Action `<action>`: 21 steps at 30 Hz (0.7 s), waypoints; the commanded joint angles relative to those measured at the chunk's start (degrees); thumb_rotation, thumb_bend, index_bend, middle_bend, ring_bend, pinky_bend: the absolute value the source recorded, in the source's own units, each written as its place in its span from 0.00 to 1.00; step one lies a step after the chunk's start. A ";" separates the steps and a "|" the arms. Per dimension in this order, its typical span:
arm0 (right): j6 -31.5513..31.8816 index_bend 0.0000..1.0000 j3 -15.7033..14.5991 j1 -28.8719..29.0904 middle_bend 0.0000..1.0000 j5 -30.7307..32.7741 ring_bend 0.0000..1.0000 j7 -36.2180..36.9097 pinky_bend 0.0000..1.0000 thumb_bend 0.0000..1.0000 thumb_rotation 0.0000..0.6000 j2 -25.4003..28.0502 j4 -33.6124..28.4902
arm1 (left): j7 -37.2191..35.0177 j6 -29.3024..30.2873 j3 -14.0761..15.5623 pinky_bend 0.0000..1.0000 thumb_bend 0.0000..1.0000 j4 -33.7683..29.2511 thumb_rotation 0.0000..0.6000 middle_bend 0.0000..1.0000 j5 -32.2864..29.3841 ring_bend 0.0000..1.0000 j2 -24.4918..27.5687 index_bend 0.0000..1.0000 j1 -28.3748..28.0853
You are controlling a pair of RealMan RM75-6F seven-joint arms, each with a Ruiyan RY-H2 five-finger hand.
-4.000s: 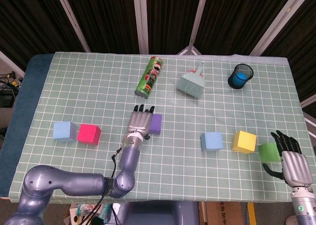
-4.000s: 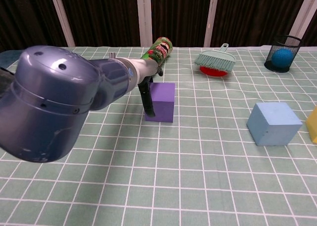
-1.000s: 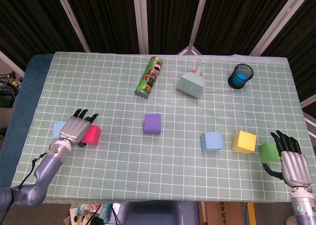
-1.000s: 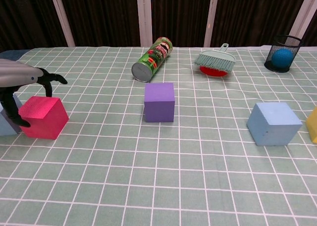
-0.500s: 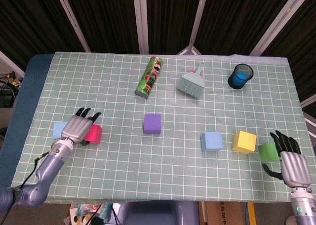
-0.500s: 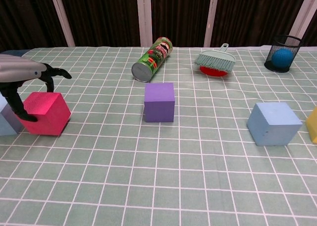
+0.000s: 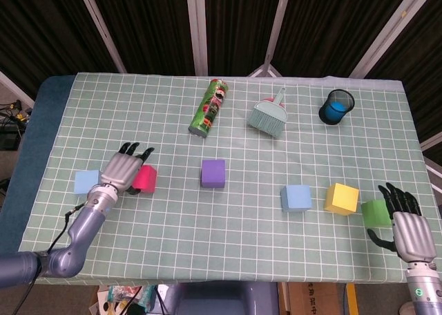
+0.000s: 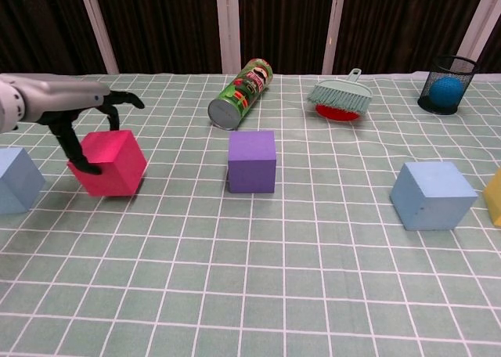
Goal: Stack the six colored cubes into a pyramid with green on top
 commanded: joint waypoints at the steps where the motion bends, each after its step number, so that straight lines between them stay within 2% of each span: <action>1: -0.09 0.00 0.04 0.02 0.00 0.13 0.00 0.08 0.00 0.27 1.00 0.03 0.00 | 1.34 -1.55 -2.24 0.05 0.27 2.45 1.00 0.38 -3.47 0.03 -3.15 0.00 -3.00; 11: -0.55 0.00 0.26 0.10 0.00 0.81 0.00 0.74 0.00 0.27 1.00 0.24 -0.07 | 6.39 -2.26 -4.78 0.05 0.27 7.63 1.00 0.38 -13.88 0.03 -11.77 0.00 -10.37; 21: -1.29 0.00 0.44 0.25 0.00 1.57 0.00 1.57 0.00 0.27 1.00 0.62 -0.32 | 7.16 -0.87 -6.75 0.05 0.27 10.45 1.00 0.38 -17.83 0.03 -15.78 0.00 -13.60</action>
